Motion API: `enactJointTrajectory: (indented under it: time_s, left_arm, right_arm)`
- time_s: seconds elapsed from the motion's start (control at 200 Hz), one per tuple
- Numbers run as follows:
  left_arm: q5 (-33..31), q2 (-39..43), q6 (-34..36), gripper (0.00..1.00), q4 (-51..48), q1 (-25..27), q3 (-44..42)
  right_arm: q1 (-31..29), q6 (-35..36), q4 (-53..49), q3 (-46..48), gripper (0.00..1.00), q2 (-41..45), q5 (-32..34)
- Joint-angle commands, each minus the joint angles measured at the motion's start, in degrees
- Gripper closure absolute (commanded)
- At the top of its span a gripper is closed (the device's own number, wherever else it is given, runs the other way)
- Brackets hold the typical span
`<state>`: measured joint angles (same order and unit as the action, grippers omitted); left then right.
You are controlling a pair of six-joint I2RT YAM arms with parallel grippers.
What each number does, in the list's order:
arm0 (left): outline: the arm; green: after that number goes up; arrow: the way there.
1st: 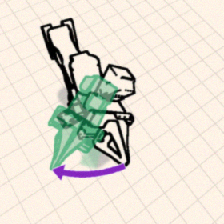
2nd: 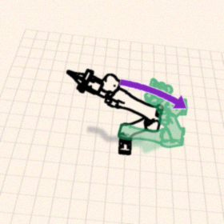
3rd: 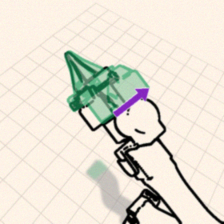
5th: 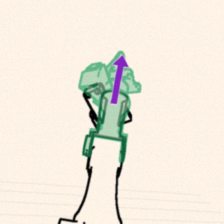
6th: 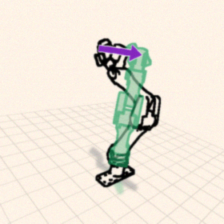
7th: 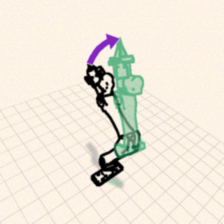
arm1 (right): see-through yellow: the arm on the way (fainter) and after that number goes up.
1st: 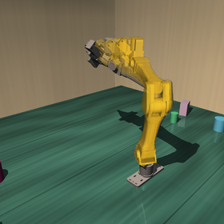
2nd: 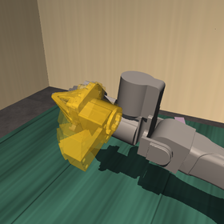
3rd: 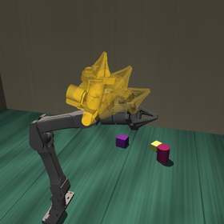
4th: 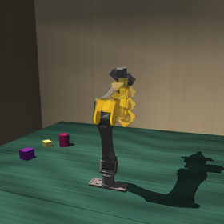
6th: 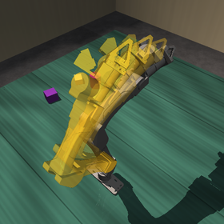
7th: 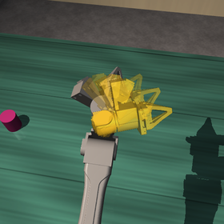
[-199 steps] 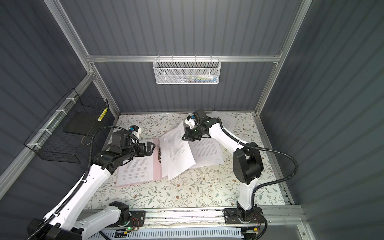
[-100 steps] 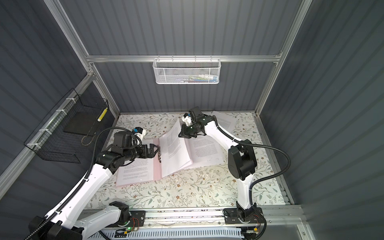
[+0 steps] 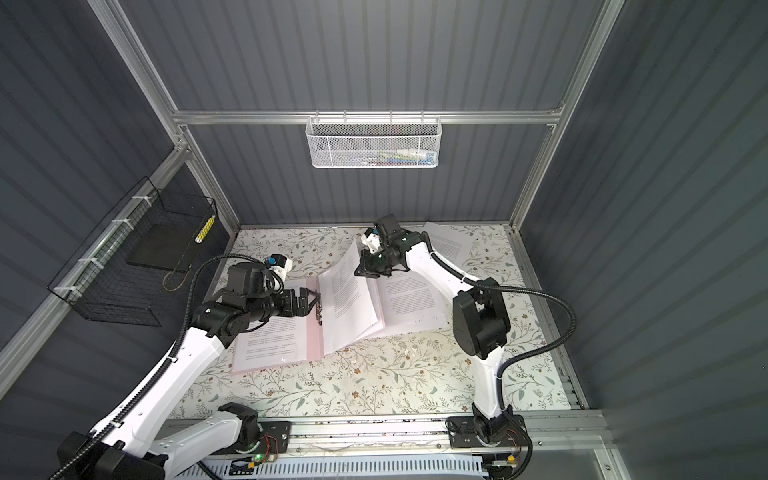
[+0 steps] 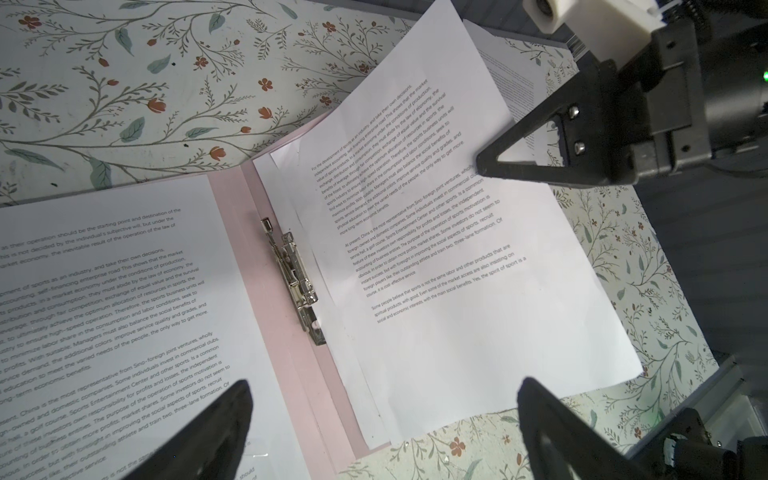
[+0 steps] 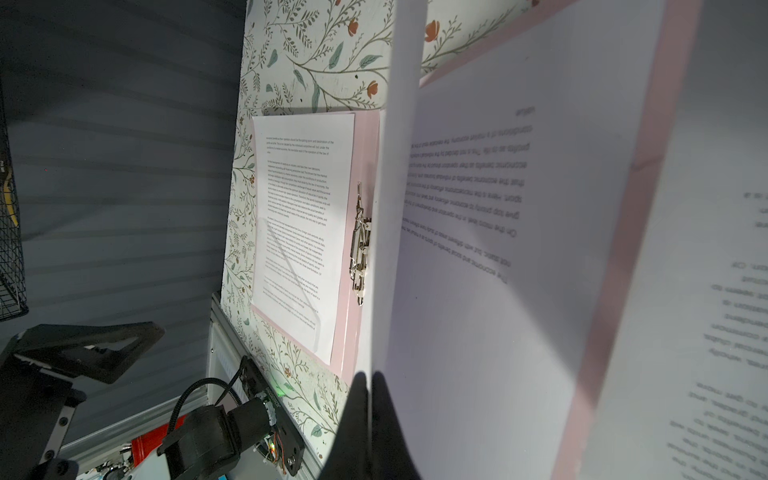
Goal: Put the files into the folder
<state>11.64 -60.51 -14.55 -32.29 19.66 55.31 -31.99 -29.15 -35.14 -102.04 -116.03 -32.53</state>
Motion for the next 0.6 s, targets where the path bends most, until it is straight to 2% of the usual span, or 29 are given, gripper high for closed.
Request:
enactJointTrajectory:
  time_s: [0.0,0.595]
  left_arm:
    - [0.8,0.6,1.0,0.00,-0.6,-0.3,0.1]
    - [1.2,0.5,0.9,0.00,-0.4,-0.3,-0.1]
  right_arm:
    - [-0.7,-0.8,0.4,-1.0,1.00,-1.3,0.3]
    - [-1.3,-2.5,2.1,-0.7,1.00,-2.6,0.4]
